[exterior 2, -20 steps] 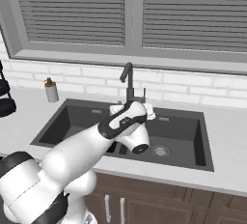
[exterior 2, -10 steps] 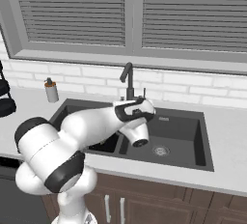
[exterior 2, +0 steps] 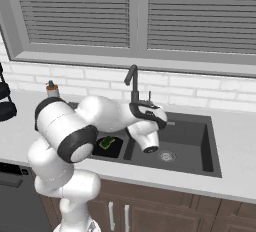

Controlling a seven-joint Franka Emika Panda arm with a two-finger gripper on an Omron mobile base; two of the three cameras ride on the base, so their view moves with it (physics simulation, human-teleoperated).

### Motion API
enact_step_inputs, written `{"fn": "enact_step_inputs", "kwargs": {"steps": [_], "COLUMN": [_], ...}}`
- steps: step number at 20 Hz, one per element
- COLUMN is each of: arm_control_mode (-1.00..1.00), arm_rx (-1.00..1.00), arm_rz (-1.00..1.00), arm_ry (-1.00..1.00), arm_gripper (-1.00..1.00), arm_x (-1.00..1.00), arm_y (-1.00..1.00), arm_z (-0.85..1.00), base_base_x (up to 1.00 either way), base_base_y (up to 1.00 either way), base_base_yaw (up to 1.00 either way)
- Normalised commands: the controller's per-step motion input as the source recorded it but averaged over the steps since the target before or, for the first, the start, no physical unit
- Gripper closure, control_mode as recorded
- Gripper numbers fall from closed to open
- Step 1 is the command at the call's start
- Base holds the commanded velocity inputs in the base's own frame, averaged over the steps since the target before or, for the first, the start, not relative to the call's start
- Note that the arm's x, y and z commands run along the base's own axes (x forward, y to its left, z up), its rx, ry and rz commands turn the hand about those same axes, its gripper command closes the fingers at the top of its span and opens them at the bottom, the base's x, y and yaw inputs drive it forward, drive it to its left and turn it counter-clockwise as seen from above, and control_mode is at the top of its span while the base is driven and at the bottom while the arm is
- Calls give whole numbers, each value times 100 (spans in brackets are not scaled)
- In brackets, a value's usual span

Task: Pick the pan and sponge and place them into the sink. Then turn on the water.

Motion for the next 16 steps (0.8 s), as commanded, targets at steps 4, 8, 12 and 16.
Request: {"fn": "enact_step_inputs", "kwargs": {"steps": [4, 8, 12, 16], "arm_control_mode": [-100, -100, -100, -100], "arm_rx": [0, 0, 0, 0], "arm_rz": [0, 0, 0, 0], "arm_ry": [0, 0, 0, 0], "arm_gripper": [-100, -100, -100, -100], "arm_x": [35, 45, 48, 49], "arm_y": [-8, 0, 0, -1], "arm_z": [-25, -8, -4, -7], "base_base_x": [0, 0, 0, 0], "base_base_y": [0, 0, 0, 0], "base_base_yaw": [0, 0, 0, 0]}}
